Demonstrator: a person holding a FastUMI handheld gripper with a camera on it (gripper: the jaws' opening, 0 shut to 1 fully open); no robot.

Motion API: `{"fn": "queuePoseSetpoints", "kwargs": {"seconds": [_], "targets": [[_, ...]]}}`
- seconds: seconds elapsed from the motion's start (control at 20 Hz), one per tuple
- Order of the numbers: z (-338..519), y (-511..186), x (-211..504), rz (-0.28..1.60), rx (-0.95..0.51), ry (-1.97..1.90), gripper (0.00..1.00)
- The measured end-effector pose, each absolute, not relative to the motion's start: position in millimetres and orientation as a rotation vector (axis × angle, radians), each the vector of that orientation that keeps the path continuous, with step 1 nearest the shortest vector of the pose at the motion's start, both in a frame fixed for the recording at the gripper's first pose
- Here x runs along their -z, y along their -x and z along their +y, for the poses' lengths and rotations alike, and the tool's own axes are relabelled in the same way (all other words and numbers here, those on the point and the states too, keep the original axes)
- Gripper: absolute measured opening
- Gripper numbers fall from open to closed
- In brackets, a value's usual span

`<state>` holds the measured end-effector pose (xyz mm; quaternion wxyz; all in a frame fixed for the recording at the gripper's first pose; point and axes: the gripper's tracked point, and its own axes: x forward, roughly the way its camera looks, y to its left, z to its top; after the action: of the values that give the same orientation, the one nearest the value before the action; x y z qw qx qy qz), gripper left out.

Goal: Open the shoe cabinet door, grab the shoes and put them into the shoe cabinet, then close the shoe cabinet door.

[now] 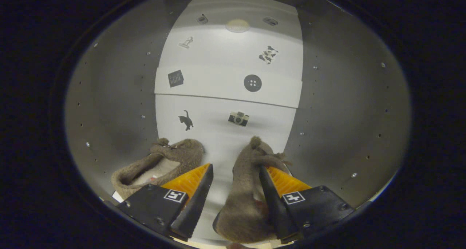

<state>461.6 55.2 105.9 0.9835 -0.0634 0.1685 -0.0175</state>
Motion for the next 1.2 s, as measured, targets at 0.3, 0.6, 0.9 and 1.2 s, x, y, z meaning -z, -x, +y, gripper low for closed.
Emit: {"fn": "queuePoseSetpoints", "kwargs": {"seconds": [0.3,0.6,0.9,1.2], "targets": [[62.9,-422.5,-143.9,0.27,0.026,0.113,0.94],[68.7,-350.4,-185.4,0.232,-0.009,0.063,0.98],[91.1,-235.9,-224.7,0.139,-0.14,0.042,0.98],[91.4,-93.9,-255.6,0.078,-0.226,0.005,0.98]]}}
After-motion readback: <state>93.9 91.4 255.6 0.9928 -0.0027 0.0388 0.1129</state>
